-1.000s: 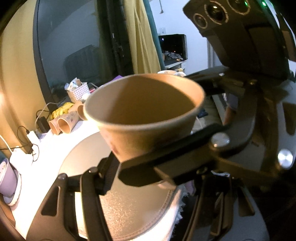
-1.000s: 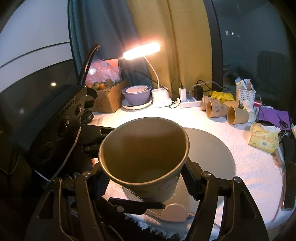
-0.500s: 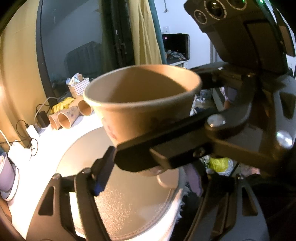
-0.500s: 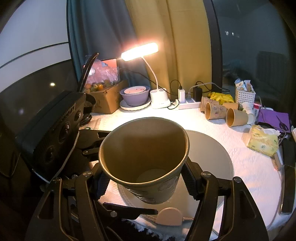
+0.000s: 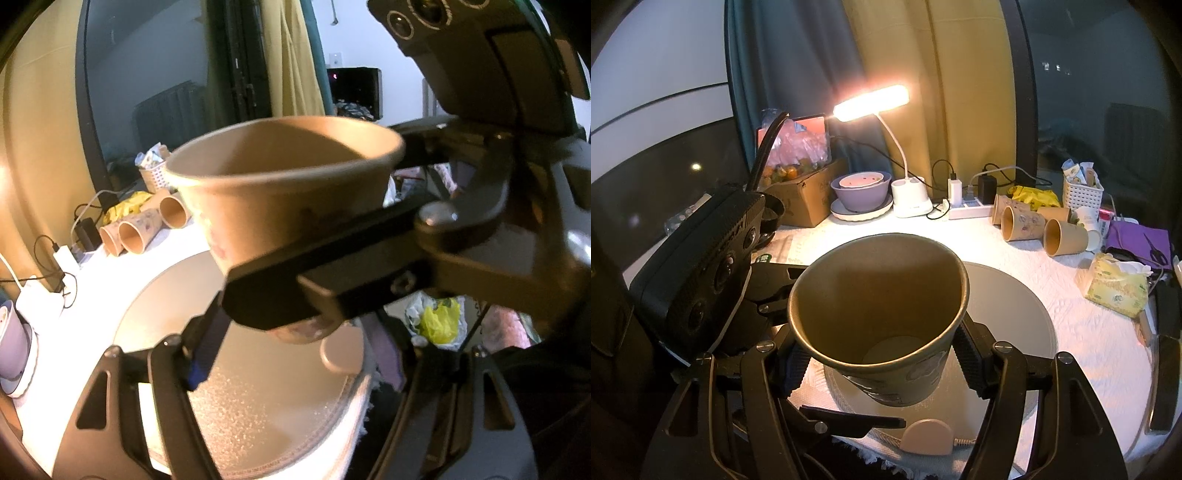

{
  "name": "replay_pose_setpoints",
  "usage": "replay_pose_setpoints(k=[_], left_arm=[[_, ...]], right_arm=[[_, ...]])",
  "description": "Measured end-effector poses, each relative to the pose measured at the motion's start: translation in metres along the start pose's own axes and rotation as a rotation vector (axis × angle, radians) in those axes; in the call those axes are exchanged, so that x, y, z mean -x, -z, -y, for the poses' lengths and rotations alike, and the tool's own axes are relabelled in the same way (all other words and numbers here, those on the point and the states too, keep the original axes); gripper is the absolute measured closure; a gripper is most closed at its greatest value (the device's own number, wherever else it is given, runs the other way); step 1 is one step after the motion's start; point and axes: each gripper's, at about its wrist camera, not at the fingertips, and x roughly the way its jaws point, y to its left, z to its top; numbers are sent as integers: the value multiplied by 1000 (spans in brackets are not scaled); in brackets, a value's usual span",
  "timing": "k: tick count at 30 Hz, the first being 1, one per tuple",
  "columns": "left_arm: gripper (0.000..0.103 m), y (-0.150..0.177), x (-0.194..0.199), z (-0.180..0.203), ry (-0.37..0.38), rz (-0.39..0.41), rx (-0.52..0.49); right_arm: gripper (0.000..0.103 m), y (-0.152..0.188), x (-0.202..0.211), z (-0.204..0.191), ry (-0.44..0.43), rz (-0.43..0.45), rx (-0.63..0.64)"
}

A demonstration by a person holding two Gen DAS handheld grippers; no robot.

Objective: Flip cup upright
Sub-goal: 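Grasp the cup body with the right gripper while the left gripper holds its base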

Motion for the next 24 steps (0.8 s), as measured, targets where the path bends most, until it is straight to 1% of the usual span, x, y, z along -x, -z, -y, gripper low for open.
replay_pose_setpoints(k=[8,15,24], left_arm=[[31,2,5,-8,-19,12,24],[30,4,7,-11,-21,23,24],[30,3,11,-15,-48,23,37]], right_arm=[[32,-4,-3,1,9,-2,0],[32,-9,-6,-3,9,-6,11],[32,-15,-4,-6,26,13,24]])
